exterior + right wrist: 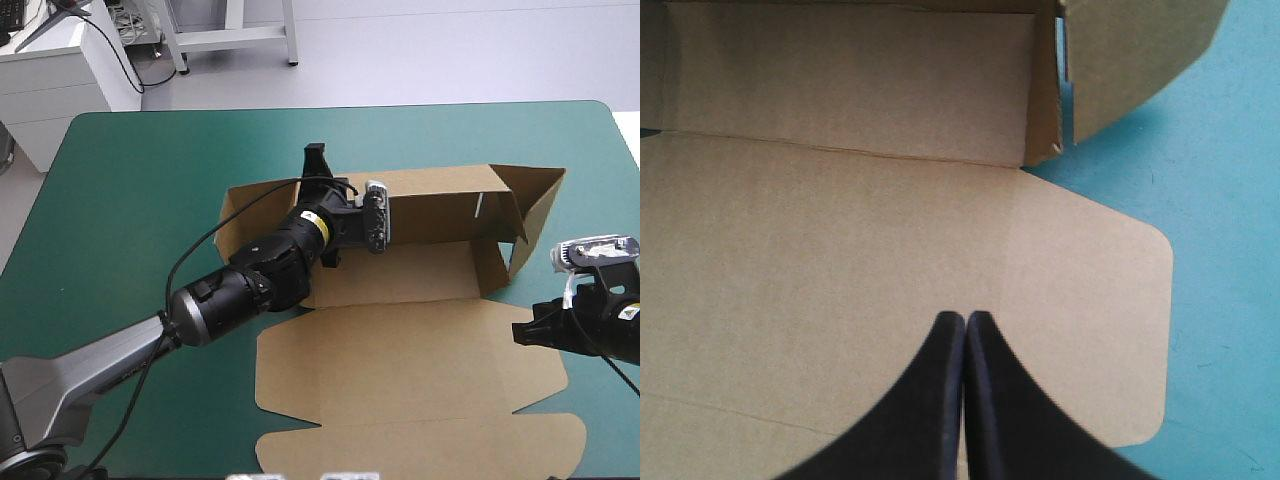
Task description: Fold the box
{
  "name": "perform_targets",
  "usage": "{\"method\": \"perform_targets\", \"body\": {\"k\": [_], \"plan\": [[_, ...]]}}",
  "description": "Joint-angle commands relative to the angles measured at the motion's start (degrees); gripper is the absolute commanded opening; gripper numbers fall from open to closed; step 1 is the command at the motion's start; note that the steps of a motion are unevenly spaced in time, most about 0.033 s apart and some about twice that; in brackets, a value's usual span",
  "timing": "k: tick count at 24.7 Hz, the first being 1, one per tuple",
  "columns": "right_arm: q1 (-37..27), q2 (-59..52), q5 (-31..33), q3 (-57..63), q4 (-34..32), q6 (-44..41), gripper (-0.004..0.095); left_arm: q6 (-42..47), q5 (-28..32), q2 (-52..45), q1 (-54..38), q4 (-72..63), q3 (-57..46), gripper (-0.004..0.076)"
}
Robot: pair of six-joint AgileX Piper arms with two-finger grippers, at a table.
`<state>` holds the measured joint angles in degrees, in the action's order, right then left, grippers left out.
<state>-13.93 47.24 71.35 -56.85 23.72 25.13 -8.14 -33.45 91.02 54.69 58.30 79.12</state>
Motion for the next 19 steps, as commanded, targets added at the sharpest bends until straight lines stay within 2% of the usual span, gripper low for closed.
{"method": "perform_targets", "body": {"k": [1,8,15,17,19], "plan": [[-0.33,-0.27,-0.80,-1.37,2.07,0.43,-0.0019,6.52,3.54,-0.62,2.02,10.59,1.77,-0.0008],[-0.33,-0.27,-0.80,-1.37,2.07,0.43,-0.0019,12.50,2.81,5.81,4.61,17.43,1.77,-0.0008],[-0.33,-0.27,-0.93,-1.37,1.50,0.43,-0.0016,27.65,0.90,8.28,6.71,32.88,0.16,-0.0008],[-0.33,-0.27,-1.03,-1.37,1.64,-1.40,0.0001,29.28,0.90,8.53,6.71,33.90,0.07,-0.0008],[-0.33,0.36,-1.15,-1.37,1.65,-6.35,0.0078,29.28,0.90,8.78,6.71,33.47,-0.34,-0.0008]]}}
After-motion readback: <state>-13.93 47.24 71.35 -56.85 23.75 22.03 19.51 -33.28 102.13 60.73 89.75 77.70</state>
